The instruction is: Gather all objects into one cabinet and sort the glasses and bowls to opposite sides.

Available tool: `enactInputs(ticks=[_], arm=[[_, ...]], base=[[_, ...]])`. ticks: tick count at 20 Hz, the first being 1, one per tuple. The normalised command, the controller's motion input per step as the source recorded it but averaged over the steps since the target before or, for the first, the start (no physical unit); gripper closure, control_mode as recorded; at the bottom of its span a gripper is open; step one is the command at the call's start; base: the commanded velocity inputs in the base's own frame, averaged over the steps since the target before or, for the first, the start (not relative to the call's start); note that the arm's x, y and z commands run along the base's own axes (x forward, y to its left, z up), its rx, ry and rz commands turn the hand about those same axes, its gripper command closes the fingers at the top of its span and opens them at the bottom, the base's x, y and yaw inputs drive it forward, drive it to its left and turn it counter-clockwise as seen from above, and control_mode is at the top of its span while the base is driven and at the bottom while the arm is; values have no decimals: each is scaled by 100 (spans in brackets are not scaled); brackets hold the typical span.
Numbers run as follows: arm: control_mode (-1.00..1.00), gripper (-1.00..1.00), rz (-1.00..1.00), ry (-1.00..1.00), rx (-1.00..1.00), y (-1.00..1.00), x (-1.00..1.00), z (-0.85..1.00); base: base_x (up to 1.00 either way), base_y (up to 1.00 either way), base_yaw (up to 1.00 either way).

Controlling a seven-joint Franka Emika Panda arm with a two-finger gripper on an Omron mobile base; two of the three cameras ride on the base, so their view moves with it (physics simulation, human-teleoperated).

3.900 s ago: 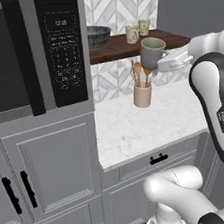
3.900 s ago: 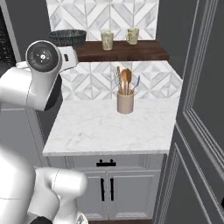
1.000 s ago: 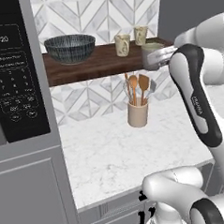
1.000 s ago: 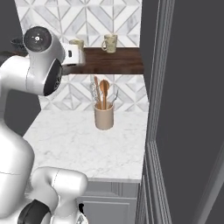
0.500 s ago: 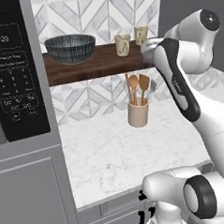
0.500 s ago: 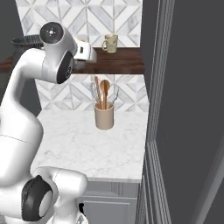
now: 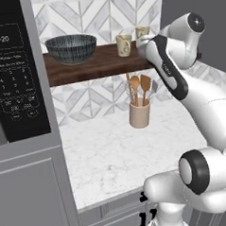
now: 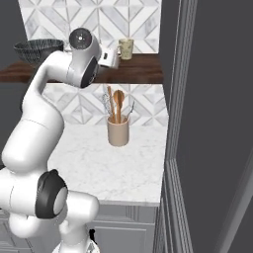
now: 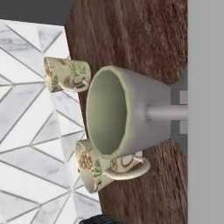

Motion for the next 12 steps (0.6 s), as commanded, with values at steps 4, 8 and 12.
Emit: enactInputs(ticks=[4,8,12], arm=[[-100,100,0,7,-7,-26,63,-18],[-100,100,0,0,-8,-8,51,-31],[-100,100,0,0,-6,0,32,-26]], base=[[0,0,0],[0,0,0],[0,0,0]])
